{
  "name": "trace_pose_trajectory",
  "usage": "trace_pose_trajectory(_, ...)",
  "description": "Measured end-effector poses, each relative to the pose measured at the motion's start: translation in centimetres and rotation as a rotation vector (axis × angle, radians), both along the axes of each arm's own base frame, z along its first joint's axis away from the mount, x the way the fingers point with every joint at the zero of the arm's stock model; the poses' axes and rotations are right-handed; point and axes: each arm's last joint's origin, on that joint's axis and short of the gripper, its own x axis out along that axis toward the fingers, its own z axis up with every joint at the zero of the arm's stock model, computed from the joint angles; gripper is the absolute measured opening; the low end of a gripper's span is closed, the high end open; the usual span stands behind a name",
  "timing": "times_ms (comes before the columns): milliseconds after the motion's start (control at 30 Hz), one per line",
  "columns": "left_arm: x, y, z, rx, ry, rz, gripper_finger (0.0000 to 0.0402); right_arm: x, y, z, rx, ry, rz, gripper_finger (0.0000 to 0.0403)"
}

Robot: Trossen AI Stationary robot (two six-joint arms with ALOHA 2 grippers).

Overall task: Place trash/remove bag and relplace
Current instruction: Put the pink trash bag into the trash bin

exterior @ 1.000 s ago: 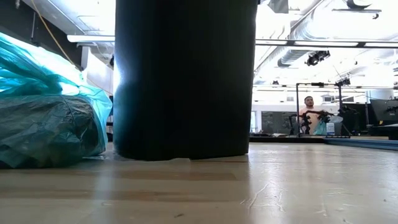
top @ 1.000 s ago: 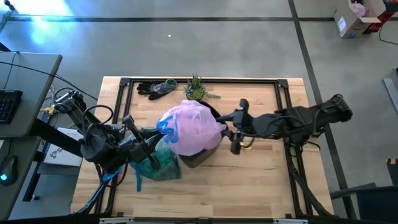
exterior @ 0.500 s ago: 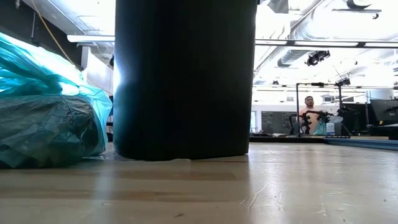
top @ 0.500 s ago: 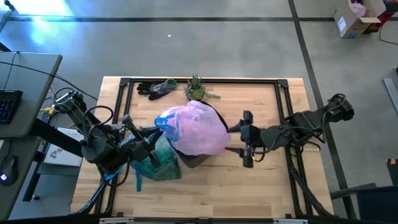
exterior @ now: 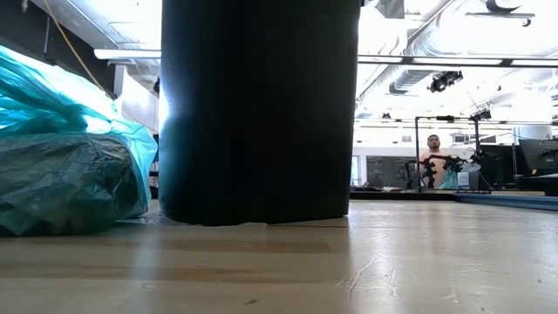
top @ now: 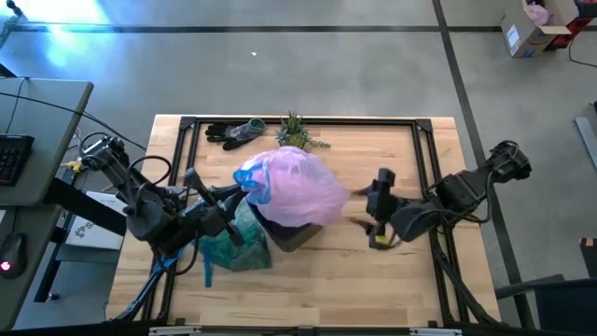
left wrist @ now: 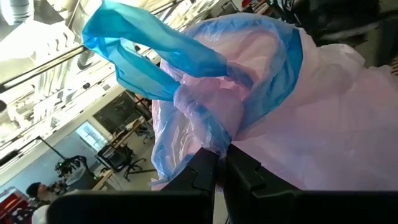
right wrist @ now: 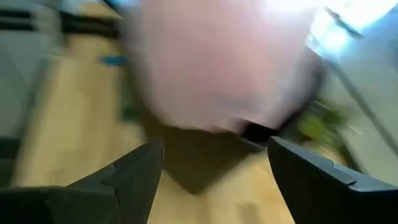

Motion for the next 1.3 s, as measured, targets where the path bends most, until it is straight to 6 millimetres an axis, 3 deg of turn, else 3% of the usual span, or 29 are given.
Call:
trace_pose_trajectory(100,0.2,0.3,0.0,0.0,0.0,0.013,0.0,0.4,1.6,0.7,0.046,-0.076,0.121,0.0263)
trace_pose_trajectory(200,0.5,0.7,0.0,0.0,-0.001,0.027,0.0,1.1,2.7,0.9,0.01,-0.131,0.2,0.0224)
trace_pose_trajectory(467,0.8,1.0,0.0,-0.016,-0.022,0.019,0.0,3.7,0.8,0.1,-0.129,-0.111,0.12,0.0017)
trace_pose_trajectory(667,0.8,0.7,0.1,-0.048,-0.065,-0.051,0.0,6.9,-1.5,-0.3,-0.031,-0.144,0.164,0.0004)
trace_pose_trajectory(967,0.6,0.1,-0.2,-0.063,-0.07,-0.107,0.0,10.8,-4.2,-3.8,0.116,-0.018,0.171,0.0)
trace_pose_trajectory(1133,0.5,-0.1,-0.9,-0.061,-0.036,-0.094,0.0,10.3,-3.4,-3.4,0.182,-0.031,0.22,0.0)
trace_pose_trajectory(1300,0.7,-0.2,-1.9,-0.087,-0.01,-0.137,0.0,9.0,-2.6,-2.2,0.386,-0.036,0.297,0.0)
